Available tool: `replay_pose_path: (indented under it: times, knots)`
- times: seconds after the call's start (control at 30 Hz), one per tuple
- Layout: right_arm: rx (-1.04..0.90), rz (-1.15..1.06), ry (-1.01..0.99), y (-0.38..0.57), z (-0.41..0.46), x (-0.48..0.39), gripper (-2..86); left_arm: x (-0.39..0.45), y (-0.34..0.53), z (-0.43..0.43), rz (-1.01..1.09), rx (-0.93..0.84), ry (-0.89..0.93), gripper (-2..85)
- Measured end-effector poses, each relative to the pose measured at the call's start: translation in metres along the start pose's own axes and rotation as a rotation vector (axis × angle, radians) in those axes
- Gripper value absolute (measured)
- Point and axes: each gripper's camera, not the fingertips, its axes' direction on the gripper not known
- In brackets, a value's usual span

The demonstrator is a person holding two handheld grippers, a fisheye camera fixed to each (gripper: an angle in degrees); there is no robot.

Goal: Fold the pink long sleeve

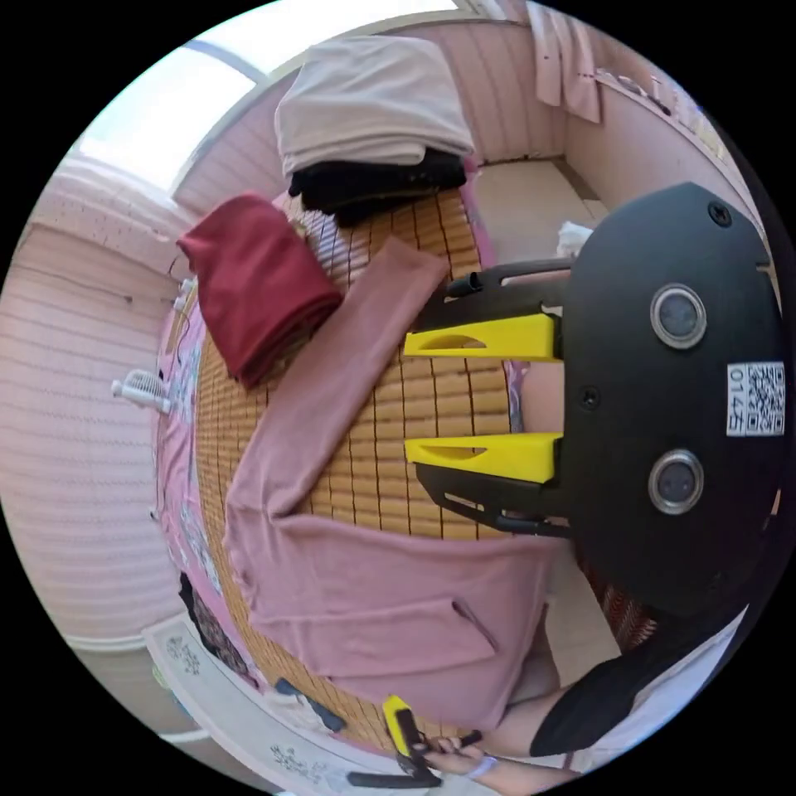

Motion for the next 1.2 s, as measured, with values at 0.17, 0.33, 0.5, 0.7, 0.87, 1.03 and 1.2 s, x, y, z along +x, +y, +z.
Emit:
replay_pose_path:
  times: [0.17, 0.33, 0.5, 0.7, 0.87, 1.03, 1.2]
  knots:
    - [-0.097, 0.462, 0.028, 0.018, 0.036, 0.138, 13.4, 0.061, 0.008, 0.041, 0.11, -0.079, -0.004, 4.6]
    - [-0.062, 0.742, -0.143, 0.047, 0.069, 0.191, 9.6, 0.089, 0.006, 0.072, 0.235, -0.185, -0.102, 4.6]
    - [-0.012, 0.696, -0.142, 0.069, 0.07, 0.201, 5.0, 0.093, 0.015, 0.072, 0.277, -0.159, -0.154, 4.3]
    - [0.049, 0.597, -0.279, 0.07, 0.042, 0.196, 2.3, 0.09, 0.018, 0.069, 0.279, -0.155, -0.159, 4.3]
    - [0.359, 0.299, -0.496, 0.016, -0.042, 0.136, 2.1, 0.075, 0.016, 0.066, 0.222, -0.167, -0.086, 3.6]
    - [0.658, -0.089, -0.695, -0.032, -0.126, 0.051, 2.9, 0.074, 0.027, 0.05, 0.202, -0.068, -0.092, -0.1]
    - [0.522, -0.471, -1.041, -0.043, -0.129, -0.059, 7.5, 0.041, 0.055, -0.02, 0.028, 0.117, -0.011, 3.2]
